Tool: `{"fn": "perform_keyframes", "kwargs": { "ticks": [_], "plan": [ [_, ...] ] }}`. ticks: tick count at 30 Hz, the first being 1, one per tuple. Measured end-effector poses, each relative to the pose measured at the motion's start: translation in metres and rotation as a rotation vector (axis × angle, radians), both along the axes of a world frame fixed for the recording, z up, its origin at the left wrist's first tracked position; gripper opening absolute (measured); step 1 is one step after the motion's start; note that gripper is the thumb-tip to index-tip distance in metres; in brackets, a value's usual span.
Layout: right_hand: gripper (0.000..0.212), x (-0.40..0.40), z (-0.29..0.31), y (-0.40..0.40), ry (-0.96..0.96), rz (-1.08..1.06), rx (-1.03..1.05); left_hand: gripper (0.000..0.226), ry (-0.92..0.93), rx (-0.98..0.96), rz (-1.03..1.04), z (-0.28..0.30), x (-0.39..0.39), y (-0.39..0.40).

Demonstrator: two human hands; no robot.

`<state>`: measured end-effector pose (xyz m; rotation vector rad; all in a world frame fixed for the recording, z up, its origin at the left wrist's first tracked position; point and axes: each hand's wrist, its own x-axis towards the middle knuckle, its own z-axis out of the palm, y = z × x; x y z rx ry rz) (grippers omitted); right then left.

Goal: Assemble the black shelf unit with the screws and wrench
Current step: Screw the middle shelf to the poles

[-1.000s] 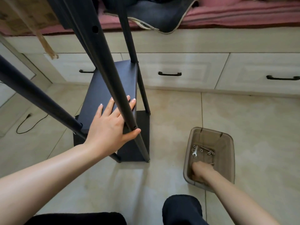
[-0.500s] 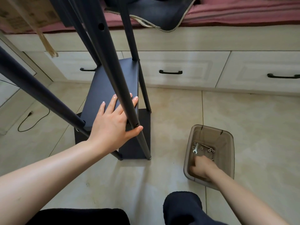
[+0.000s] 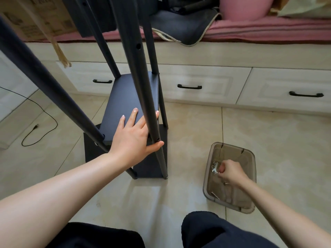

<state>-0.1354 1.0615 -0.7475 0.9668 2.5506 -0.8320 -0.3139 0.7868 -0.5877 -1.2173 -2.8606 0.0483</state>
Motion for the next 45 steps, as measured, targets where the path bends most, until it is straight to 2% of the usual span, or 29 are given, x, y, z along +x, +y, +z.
{"fn": "perform_keyframes", "kwargs": {
  "ticks": [3, 6, 11, 15, 23, 45],
  "plan": [
    [0.008, -0.007, 0.051, -0.009, 0.192, -0.022, 0.043, 0.091, -0.013, -0.015, -0.015, 0.002, -0.001, 0.002],
    [0.015, -0.017, 0.107, -0.029, 0.403, -0.054, 0.018, 0.092, -0.015, -0.001, -0.014, 0.004, -0.001, 0.002],
    [0.016, -0.028, 0.168, -0.084, 0.657, -0.035, -0.311, 0.093, -0.013, 0.022, -0.024, 0.002, -0.002, 0.004],
    [0.014, -0.029, 0.179, -0.115, 0.686, 0.018, -0.421, 0.094, 0.017, 0.044, -0.031, -0.001, -0.001, 0.005],
    [0.012, -0.040, 0.170, -0.129, 0.744, -0.001, -0.374, 0.095, 0.045, 0.119, -0.052, -0.003, 0.000, 0.000],
    [0.014, -0.066, 0.154, -0.133, 0.794, 0.015, -0.354, 0.096, 0.079, 0.136, -0.070, -0.007, 0.001, -0.001]
  ]
}}
